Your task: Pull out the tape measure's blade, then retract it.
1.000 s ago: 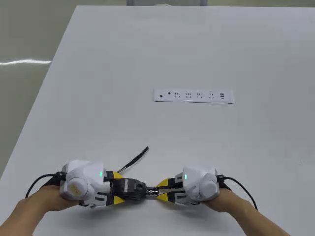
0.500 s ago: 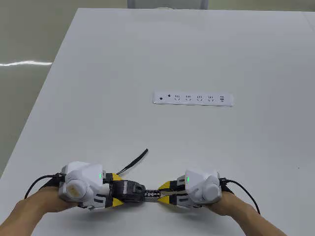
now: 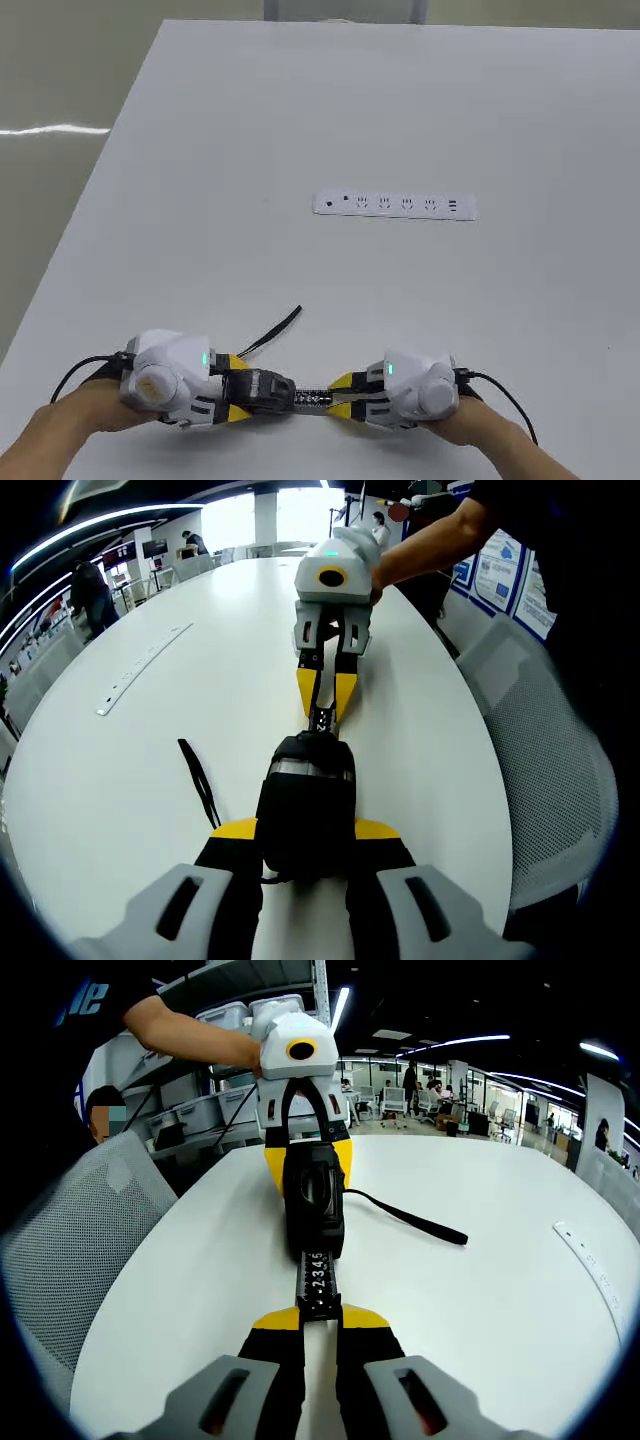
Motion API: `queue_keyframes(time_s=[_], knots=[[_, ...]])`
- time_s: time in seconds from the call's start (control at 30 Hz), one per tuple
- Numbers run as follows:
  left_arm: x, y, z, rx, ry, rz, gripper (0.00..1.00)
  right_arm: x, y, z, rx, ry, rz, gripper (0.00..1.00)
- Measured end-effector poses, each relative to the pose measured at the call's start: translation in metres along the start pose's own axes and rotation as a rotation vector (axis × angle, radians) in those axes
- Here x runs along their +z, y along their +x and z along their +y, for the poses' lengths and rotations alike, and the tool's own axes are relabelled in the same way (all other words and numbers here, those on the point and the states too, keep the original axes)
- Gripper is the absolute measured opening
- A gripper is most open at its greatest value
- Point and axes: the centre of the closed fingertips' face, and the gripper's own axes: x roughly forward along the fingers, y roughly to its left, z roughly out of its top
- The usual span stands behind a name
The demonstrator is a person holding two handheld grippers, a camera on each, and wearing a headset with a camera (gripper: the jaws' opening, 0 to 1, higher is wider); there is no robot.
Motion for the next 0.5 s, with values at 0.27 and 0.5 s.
queue_keyframes(time_s=[0.27, 0.5], knots=[[-0.0001, -0.0001, -0.0001, -0.004, 0.000, 0.002, 0.27, -0.0005, -0.0023, 0.0002, -0.002, 0.002, -0.003, 0.08], [-0.0010, 0.0002, 0.0002, -0.007, 0.001, 0.004, 0.27, -0.0017, -0.0057, 0.0005, -0.003, 0.002, -0.003, 0.08]])
